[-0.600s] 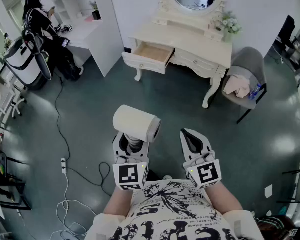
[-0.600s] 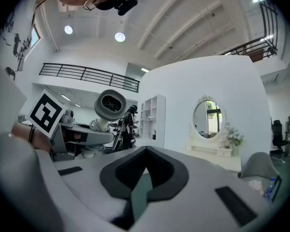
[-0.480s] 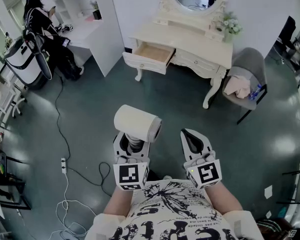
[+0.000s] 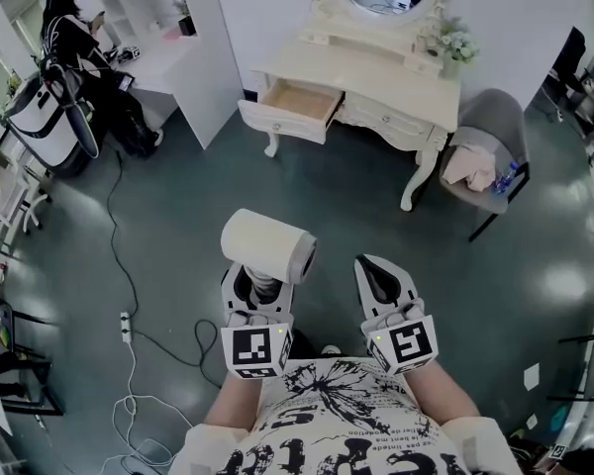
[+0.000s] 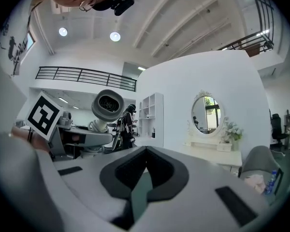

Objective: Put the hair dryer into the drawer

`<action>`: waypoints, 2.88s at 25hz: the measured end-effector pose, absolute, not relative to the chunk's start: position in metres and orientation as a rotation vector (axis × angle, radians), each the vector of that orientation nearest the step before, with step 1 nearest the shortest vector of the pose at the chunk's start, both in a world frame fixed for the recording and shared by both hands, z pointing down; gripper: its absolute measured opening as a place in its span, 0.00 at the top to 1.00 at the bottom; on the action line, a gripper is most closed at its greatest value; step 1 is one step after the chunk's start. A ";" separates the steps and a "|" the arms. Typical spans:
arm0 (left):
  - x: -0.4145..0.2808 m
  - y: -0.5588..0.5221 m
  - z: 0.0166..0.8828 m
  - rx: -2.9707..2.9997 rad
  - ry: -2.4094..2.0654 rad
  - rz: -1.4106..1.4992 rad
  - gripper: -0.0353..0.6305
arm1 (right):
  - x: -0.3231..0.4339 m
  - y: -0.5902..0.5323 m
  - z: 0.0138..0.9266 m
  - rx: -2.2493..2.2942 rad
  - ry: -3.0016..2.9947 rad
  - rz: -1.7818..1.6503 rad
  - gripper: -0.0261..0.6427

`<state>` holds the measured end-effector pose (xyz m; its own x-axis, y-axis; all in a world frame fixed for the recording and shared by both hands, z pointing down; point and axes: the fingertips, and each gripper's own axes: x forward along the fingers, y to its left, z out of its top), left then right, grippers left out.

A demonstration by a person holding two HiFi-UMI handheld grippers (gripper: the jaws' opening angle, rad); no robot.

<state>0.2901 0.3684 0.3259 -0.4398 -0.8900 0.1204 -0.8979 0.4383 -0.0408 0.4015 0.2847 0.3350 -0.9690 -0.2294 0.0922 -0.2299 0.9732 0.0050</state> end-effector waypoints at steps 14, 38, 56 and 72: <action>0.197 0.322 0.333 1.662 -2.559 0.087 0.55 | 0.314 0.245 0.344 0.405 -2.991 -0.032 0.94; -0.099 0.214 0.338 1.789 -2.458 0.128 0.55 | 0.034 0.138 0.353 0.576 -2.936 0.035 0.94; -0.174 0.018 0.341 1.765 -2.585 0.105 0.55 | -0.063 -0.075 0.358 0.420 -2.998 -0.003 0.94; -0.235 -0.140 0.363 1.931 -2.421 0.122 0.55 | -0.109 -0.212 0.382 0.630 -2.932 0.069 0.94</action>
